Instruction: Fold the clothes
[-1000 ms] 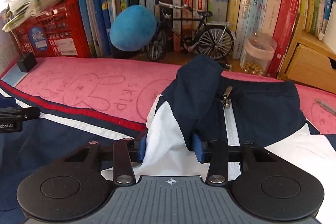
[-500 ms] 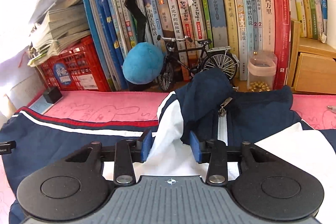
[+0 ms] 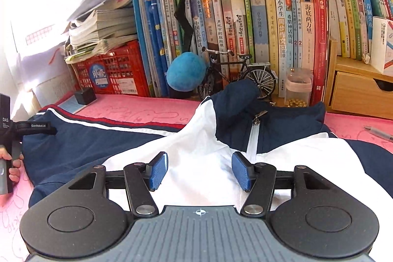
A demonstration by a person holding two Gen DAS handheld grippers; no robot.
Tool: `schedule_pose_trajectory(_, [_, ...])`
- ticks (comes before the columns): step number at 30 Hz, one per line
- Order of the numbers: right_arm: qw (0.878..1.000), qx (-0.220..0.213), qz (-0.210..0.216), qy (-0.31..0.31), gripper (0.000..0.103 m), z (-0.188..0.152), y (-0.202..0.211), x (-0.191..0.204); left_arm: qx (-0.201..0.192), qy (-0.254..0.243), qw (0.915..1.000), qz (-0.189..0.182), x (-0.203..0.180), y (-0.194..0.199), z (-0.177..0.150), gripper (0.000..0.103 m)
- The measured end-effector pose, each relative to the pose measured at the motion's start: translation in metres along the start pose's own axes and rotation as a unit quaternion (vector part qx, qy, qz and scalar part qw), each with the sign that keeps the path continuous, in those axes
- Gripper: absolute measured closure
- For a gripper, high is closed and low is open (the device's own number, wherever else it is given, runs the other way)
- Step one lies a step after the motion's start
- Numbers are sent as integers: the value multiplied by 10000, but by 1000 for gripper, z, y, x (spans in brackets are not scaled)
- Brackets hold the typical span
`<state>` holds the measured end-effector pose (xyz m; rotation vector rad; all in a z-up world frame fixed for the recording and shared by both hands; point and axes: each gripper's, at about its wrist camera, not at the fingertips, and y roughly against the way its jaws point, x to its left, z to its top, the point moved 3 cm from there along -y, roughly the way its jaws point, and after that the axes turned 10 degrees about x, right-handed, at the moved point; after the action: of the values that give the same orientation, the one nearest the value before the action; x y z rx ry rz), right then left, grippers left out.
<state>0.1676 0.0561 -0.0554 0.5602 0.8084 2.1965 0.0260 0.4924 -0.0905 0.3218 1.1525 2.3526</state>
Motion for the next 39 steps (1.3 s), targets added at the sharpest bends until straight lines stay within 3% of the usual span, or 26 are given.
schedule_pose_trajectory(3, [10000,37,15,9,42,-2,-2,1,-3,92,10000,-4,2,-7,9,3])
schedule_pose_trajectory(6, [10000,50,26,-4,42,-5,-4,3,-130,143,9998,-108,3,-8,18,37])
schedule_pose_trajectory(8, [10000,59,39,-5,42,-5,-6,4,-324,43,9992,209,-1,-3,24,86])
schedule_pose_trajectory(11, [9999,90,46,-7,42,-5,-11,7,-595,-383,9943,800,-11,0,32,97])
schedule_pose_trajectory(17, [10000,67,72,-1,42,-2,-11,12,-778,-200,9879,1329,-1,-3,58,97])
schedule_pose_trajectory(19, [9999,105,54,-35,42,-5,-7,8,-490,-384,9867,1499,-5,-13,60,95])
schedule_pose_trajectory(22, [9999,156,21,-20,42,-12,6,-1,-297,-670,9864,1474,-17,-10,50,85])
schedule_pose_trajectory(24, [9998,175,-8,-18,42,-18,19,-10,-311,-810,9869,1363,-25,-3,42,70])
schedule_pose_trajectory(26, [9998,186,-64,-74,42,-25,32,-21,-394,-833,9889,1168,-31,13,33,50])
schedule_pose_trajectory(29, [9991,184,-129,-361,42,-40,58,-45,-489,-1146,9871,1007,-48,41,18,33])
schedule_pose_trajectory(33, [9960,49,-441,-771,41,-67,98,-89,-649,-1705,9808,694,-75,81,-13,30])
schedule_pose_trajectory(37, [9871,-259,-962,-1253,37,-95,146,-152,-743,-2044,9758,-199,-108,129,-53,29])
schedule_pose_trajectory(39, [9766,-445,-1617,-1346,36,-100,166,-183,-759,-2349,9661,-750,-133,159,-76,28])
